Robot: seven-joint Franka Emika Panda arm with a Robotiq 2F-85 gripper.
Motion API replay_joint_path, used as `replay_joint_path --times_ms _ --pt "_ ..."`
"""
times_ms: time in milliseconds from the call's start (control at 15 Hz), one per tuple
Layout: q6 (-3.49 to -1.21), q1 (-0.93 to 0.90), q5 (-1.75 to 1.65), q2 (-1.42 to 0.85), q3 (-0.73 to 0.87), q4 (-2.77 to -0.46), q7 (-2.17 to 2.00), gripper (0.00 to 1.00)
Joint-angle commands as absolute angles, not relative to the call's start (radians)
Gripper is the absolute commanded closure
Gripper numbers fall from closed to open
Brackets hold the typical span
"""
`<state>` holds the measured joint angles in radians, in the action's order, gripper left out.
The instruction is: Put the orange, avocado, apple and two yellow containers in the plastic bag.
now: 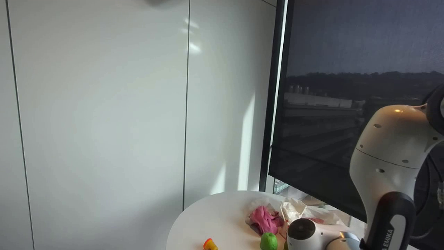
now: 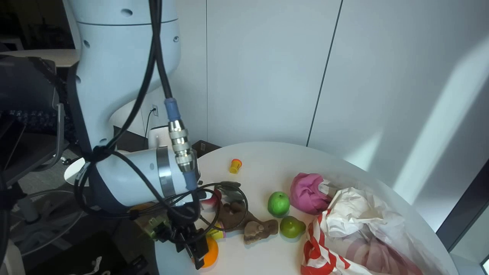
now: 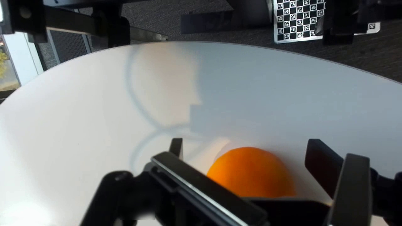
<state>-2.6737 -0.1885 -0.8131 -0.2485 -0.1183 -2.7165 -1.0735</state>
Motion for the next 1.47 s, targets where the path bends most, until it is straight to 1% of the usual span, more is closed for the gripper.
replay_joint_path --times_ms 0,333,400,467,600,667,933,1067,1400 --pt "-2.689 -0.187 -0.839 -0.344 -0.089 -2.627 -1.088 0.0" --pt "-2.689 -0.178 -0.823 -0.439 -0.055 -2.532 -1.071 0.0" --pt "-2.683 -0.178 -0.824 -0.454 -0.049 -2.518 -1.067 0.25" --pt "-2.676 -0.172 -0.811 -0.467 -0.05 -2.508 -1.052 0.26" --pt "-2.665 -0.167 -0.803 -0.472 -0.051 -2.502 -1.043 0.41" --pt "-2.659 -0.204 -0.768 -0.456 -0.022 -2.509 -1.025 0.42" --pt "-2.565 -0.214 -0.701 -0.385 -0.017 -2.528 -0.965 0.42" --pt "-2.497 -0.222 -0.682 -0.364 -0.003 -2.498 -0.954 0.42" --pt "-2.381 -0.256 -0.78 -0.286 0.039 -2.383 -1.066 0.42"
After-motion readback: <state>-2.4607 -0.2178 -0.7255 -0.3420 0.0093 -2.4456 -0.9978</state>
